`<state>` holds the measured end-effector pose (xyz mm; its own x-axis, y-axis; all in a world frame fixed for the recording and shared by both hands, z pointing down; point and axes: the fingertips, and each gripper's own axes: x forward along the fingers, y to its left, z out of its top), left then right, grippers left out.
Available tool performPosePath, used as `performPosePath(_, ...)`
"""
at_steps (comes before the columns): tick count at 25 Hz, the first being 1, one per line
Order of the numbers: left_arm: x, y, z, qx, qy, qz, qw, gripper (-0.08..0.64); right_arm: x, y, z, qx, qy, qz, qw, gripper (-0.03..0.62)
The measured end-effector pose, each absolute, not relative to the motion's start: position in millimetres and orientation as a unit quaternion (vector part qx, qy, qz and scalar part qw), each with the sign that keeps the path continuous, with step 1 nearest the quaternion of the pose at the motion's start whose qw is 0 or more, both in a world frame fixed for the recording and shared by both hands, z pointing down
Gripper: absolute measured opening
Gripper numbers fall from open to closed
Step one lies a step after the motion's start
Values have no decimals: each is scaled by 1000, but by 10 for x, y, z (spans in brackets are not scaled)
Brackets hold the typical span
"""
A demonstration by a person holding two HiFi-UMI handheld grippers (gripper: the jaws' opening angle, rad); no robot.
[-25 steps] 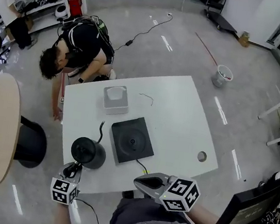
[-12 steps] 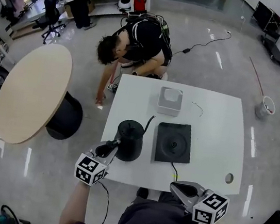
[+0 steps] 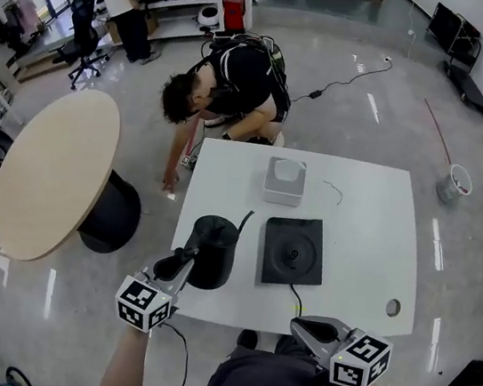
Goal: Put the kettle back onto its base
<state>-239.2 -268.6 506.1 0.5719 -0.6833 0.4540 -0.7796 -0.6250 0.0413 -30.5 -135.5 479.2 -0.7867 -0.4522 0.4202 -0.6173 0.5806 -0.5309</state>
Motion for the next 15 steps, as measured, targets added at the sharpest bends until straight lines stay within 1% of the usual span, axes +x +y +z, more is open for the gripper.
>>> performPosePath(6, -2038, -2804, 4727, 903, -385, 152, 115, 55, -269, -1340, 4800, 308, -880, 345, 109, -1)
performPosePath(15, -1207, -3051, 4617, 936, -313, 133, 92, 55, 1, -1311, 4826, 345, -865, 354, 87, 0)
